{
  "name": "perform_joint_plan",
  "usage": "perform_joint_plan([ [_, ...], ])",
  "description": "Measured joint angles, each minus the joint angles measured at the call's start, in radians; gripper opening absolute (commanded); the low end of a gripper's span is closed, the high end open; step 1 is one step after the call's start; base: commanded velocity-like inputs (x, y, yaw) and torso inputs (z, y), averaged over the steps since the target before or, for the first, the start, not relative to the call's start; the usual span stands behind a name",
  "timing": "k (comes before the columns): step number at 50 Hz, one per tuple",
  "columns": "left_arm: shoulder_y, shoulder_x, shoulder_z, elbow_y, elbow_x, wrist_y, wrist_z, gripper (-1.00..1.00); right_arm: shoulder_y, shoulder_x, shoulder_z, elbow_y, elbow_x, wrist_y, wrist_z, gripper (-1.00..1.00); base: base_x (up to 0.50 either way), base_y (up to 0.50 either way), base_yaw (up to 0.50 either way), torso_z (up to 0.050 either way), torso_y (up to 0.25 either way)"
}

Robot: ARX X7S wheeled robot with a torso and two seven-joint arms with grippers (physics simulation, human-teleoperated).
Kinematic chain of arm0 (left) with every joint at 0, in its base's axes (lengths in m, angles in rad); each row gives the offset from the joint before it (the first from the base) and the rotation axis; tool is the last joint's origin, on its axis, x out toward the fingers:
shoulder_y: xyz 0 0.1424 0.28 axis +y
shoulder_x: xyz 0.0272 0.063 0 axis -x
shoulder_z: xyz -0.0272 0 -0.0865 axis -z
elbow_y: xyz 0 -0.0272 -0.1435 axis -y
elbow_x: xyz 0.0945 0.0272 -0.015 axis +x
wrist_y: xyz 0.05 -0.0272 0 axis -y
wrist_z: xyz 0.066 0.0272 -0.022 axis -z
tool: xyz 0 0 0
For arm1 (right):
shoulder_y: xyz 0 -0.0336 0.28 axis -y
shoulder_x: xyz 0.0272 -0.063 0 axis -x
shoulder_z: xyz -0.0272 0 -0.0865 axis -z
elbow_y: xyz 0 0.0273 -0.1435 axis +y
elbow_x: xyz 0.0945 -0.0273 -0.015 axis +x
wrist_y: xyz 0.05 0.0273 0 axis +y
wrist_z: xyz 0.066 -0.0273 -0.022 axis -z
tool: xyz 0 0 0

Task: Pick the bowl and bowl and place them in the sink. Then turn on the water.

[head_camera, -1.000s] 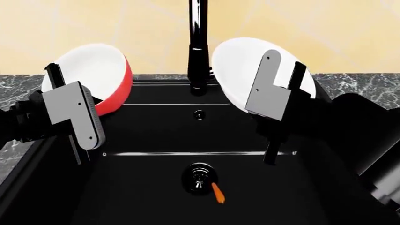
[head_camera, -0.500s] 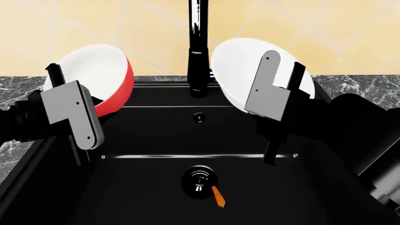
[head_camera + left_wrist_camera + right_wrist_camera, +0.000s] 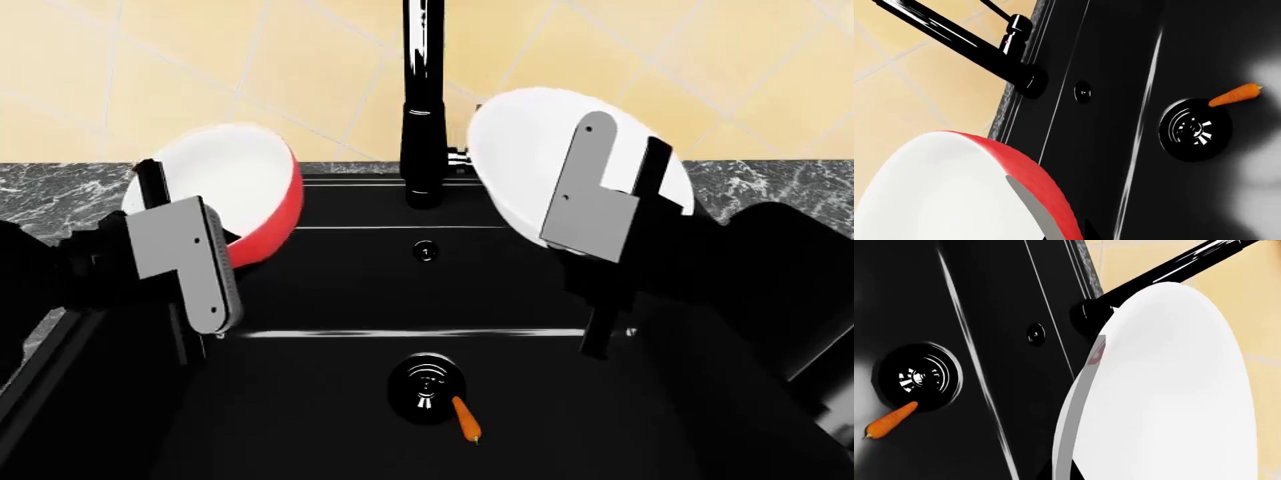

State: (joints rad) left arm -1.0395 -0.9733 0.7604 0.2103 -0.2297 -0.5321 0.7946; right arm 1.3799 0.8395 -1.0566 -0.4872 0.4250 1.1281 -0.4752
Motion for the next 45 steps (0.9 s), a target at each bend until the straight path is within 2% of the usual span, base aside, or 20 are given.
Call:
perform_joint_plan([
  [45,0.052,0.167,0.158,-0.279,0.098,0.077,0.026,-1.00,-0.011,0.022,0.018,-0.004,0.016,0.013,0.010,-1.00,0.00,0.00,0.00,0.000,0.001],
])
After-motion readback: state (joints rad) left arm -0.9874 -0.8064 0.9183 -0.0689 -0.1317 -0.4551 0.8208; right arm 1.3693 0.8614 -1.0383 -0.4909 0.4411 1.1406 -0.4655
